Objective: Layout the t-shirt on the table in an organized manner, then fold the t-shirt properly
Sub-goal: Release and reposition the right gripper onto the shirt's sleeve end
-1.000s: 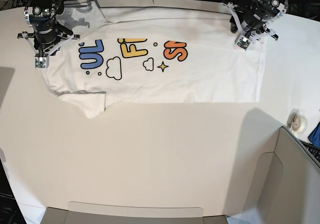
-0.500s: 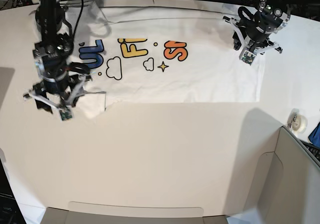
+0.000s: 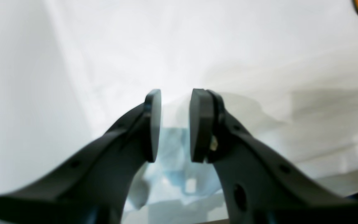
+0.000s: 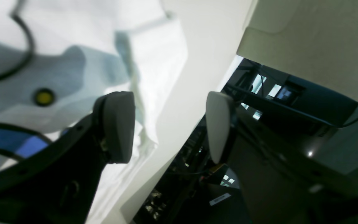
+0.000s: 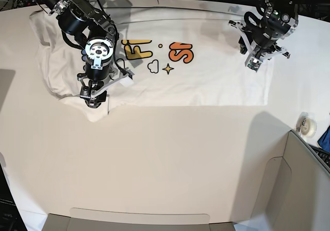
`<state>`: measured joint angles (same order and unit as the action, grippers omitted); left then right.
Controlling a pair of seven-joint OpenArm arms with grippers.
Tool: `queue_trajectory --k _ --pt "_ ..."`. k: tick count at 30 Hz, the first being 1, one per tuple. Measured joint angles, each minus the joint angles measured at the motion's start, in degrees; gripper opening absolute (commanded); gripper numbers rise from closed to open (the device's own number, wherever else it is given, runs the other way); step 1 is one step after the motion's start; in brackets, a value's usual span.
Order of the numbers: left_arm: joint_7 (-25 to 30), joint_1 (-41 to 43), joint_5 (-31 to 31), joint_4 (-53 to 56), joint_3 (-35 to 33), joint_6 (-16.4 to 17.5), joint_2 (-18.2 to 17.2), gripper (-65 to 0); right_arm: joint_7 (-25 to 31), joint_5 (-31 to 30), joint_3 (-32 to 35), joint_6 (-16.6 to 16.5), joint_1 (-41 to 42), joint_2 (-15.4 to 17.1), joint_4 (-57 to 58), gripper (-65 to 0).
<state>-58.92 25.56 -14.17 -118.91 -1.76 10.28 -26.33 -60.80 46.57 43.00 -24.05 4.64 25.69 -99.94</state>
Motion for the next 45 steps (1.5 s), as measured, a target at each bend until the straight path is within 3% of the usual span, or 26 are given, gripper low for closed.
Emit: queue_trajectory --k 8,23,40,42,45 --pt "0.0 -0.2 0.1 0.0 0.0 -0.2 -0.1 -48.5 0.0 -5.6 -1.8 0.0 1.7 1.2 0.1 -29.4" --pt "0.4 0.0 0.2 0.0 0.2 -0.2 0.0 -48.5 0.4 -6.1 -2.8 -0.1 3.0 3.5 5.7 -29.2" --pt "0.4 0.2 0.1 0.0 0.2 -0.2 0.0 -48.8 4.1 -4.4 -3.0 -0.2 6.6 -0.9 13.6 -29.8" --pt "0.4 0.2 0.3 0.0 0.2 -0.2 0.0 -48.9 4.0 -4.5 -3.0 -0.2 6.6 -1.0 13.6 -34.3" --pt "0.4 0.3 0.4 0.0 0.2 -0.2 0.0 -48.9 4.4 -5.5 -3.0 -0.1 6.4 -1.1 13.8 -52.1"
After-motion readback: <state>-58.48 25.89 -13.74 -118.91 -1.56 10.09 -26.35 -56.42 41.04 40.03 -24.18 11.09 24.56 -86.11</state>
